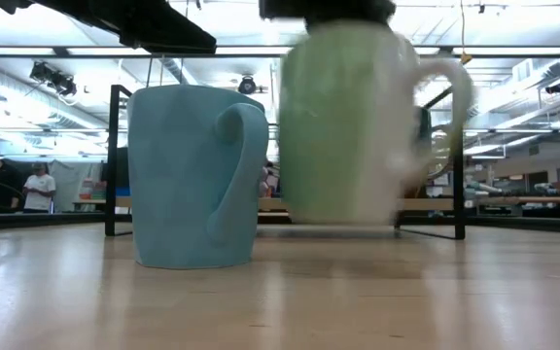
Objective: Place coffee mugs
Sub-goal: Put the green mug on the shelf
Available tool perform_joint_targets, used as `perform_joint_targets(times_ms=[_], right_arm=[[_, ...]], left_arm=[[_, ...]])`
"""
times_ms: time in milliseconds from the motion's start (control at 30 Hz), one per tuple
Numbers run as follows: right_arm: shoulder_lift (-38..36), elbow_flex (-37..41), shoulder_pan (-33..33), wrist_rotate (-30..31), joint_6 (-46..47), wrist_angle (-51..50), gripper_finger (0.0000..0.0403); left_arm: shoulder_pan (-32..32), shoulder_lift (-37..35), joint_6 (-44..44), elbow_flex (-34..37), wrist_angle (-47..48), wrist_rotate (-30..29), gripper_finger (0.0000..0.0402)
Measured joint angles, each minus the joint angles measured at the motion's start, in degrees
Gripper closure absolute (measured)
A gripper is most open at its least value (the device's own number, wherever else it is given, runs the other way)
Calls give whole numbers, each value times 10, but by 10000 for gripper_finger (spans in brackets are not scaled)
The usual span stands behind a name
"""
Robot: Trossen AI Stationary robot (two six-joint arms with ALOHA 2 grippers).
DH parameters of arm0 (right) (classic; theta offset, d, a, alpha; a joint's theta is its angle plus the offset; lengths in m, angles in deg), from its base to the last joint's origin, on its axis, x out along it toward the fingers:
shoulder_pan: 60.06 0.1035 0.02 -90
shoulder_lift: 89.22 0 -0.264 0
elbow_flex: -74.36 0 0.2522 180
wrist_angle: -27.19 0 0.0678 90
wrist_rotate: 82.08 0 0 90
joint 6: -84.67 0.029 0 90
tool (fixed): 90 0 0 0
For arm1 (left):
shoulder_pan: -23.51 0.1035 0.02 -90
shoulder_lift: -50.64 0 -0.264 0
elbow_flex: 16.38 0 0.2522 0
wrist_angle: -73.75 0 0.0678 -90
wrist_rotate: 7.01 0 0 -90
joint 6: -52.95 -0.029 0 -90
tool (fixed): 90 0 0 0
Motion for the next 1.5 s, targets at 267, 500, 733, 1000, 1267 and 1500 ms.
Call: perform_joint_targets(times_ms=[267, 500, 733, 1000, 1267, 1500], right_arm=[[-23, -60, -42, 39, 18, -78, 372], [-25, -104, -96, 73, 11, -105, 374], [-24, -109, -160, 72, -1, -119, 373], [-19, -106, -205, 52, -35, -138, 372], [-19, -87, -232, 51, -53, -127, 372], [-19, -52, -244, 51, -59, -112, 372]], left_arm=[[0, 0, 2, 0, 0, 0, 228], [0, 0, 3, 0, -1, 0, 228], [0, 0, 3, 0, 0, 0, 228], [0, 0, 14, 0, 0, 1, 228], [-1, 0, 29, 0, 0, 2, 228], [-1, 0, 33, 0, 3, 3, 228]])
